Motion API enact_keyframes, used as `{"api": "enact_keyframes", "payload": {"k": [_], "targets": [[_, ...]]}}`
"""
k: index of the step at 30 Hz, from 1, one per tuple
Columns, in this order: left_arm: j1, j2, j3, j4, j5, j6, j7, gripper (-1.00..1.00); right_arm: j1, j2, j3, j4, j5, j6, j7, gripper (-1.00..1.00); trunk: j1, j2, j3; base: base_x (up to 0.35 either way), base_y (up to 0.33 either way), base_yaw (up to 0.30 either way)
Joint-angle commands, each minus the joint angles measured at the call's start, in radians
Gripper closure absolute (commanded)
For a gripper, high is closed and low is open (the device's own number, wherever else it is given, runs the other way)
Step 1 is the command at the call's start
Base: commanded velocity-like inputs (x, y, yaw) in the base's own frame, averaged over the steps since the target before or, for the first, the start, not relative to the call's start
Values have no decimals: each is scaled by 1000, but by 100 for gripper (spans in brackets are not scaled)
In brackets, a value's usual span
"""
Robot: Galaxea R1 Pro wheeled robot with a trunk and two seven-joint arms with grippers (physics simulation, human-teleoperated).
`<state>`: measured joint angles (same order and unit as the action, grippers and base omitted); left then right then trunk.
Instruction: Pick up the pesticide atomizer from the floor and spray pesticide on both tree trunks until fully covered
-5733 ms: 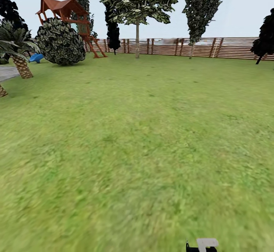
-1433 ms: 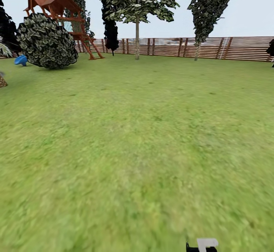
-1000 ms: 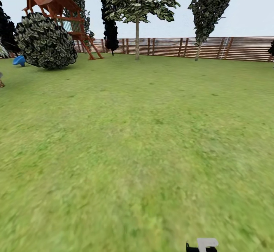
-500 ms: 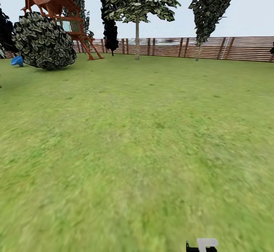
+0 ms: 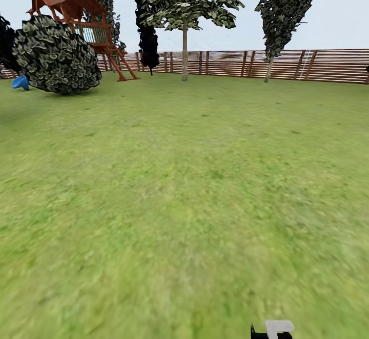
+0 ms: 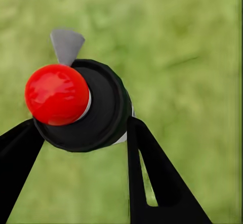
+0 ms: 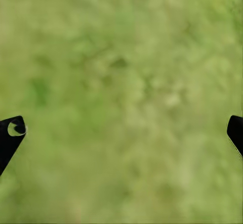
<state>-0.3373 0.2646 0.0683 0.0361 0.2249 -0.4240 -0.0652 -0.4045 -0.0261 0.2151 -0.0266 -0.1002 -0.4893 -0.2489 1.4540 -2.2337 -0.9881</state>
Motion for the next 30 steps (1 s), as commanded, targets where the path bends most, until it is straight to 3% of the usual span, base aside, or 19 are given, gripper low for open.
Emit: {"api": "enact_keyframes", "payload": {"k": [1, 30], "targets": [[-2, 0, 7, 4, 4, -5, -7, 100, 0, 0, 9, 0, -10, -3, -1, -100, 0, 0, -1, 298, 0, 0], [-1, -9, 5, 6, 0, -5, -7, 100, 0, 0, 9, 0, -10, -3, -1, -100, 0, 0, -1, 298, 0, 0]]}}
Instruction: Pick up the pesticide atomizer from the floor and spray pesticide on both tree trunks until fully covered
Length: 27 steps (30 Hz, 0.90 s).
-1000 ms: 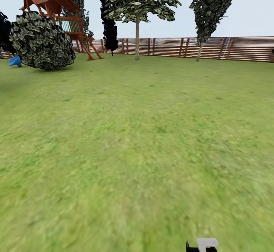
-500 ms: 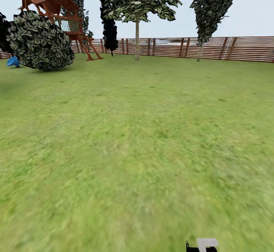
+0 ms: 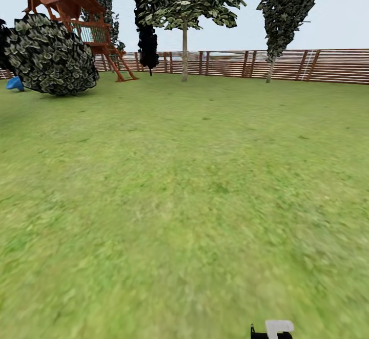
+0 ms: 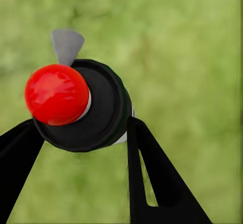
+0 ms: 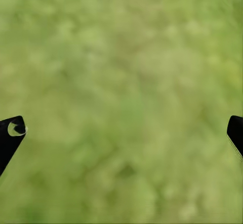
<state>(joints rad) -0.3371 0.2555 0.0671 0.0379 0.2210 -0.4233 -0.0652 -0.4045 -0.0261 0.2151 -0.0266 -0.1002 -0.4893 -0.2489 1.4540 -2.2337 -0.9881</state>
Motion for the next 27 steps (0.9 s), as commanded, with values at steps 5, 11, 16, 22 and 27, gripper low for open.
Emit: {"api": "enact_keyframes", "payload": {"k": [5, 11, 16, 22, 27], "targets": [[-2, 1, 7, 4, 4, -6, -7, 100, 0, 0, 9, 0, -10, -3, -1, -100, 0, 0, -1, 298, 0, 0], [-2, 1, 7, 4, 5, -5, -7, 100, 0, 0, 9, 0, -10, -3, -1, -100, 0, 0, -1, 298, 0, 0], [-2, 0, 7, 4, 1, -6, -8, 100, 0, 0, 9, 0, -10, -3, -1, -100, 0, 0, -1, 298, 0, 0], [-2, 1, 7, 4, 4, -6, -8, 100, 0, 0, 9, 0, -10, -3, -1, -100, 0, 0, -1, 298, 0, 0], [-2, 2, 7, 4, 5, -6, -8, 100, 0, 0, 9, 0, -10, -3, -1, -100, 0, 0, -1, 298, 0, 0]]}}
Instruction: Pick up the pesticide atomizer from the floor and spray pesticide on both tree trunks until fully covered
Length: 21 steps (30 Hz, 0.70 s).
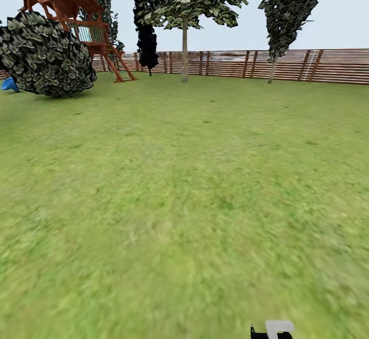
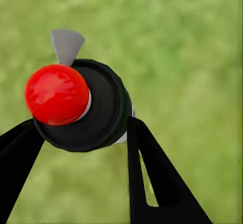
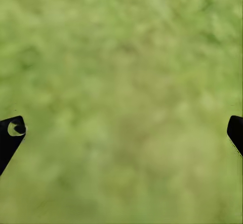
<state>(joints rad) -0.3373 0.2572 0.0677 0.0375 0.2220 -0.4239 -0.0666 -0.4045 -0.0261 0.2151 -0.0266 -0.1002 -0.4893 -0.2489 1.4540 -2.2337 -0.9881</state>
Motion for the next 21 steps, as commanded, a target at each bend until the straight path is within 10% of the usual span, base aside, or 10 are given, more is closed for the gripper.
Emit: {"api": "enact_keyframes", "payload": {"k": [1, 21], "targets": [[-2, 0, 7, 4, 4, -6, -7, 100, 0, 0, 9, 0, -10, -3, -1, -100, 0, 0, -1, 298, 0, 0], [-1, 4, 7, 2, 6, -5, -6, 100, 0, 0, 9, 0, -10, -3, -1, -100, 0, 0, -1, 298, 0, 0]]}}
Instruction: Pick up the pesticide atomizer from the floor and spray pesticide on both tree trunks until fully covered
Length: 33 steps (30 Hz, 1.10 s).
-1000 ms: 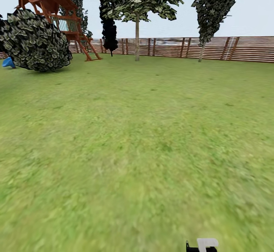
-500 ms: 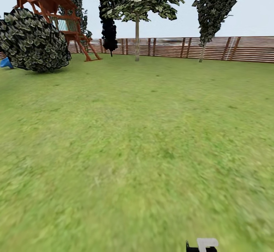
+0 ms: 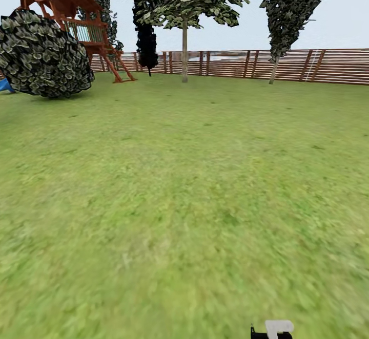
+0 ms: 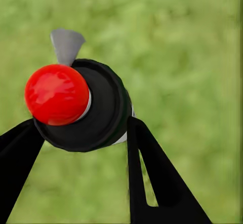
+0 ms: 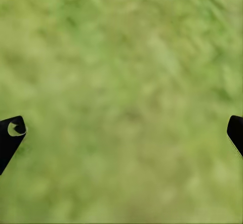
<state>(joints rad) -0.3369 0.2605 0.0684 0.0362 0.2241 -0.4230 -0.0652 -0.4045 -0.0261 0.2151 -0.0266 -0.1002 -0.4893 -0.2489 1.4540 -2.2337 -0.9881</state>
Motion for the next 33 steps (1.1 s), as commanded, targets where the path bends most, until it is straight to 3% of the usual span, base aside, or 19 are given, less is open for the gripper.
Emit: {"api": "enact_keyframes", "payload": {"k": [1, 33], "targets": [[-2, 0, 7, 4, 3, -5, -7, 100, 0, 0, 9, 0, -10, -3, -1, -100, 0, 0, -1, 299, 0, 0], [-2, 7, 9, 3, 5, -5, -5, 100, 0, 0, 9, 0, -10, -3, -1, -100, 0, 0, -1, 309, 0, 0]]}}
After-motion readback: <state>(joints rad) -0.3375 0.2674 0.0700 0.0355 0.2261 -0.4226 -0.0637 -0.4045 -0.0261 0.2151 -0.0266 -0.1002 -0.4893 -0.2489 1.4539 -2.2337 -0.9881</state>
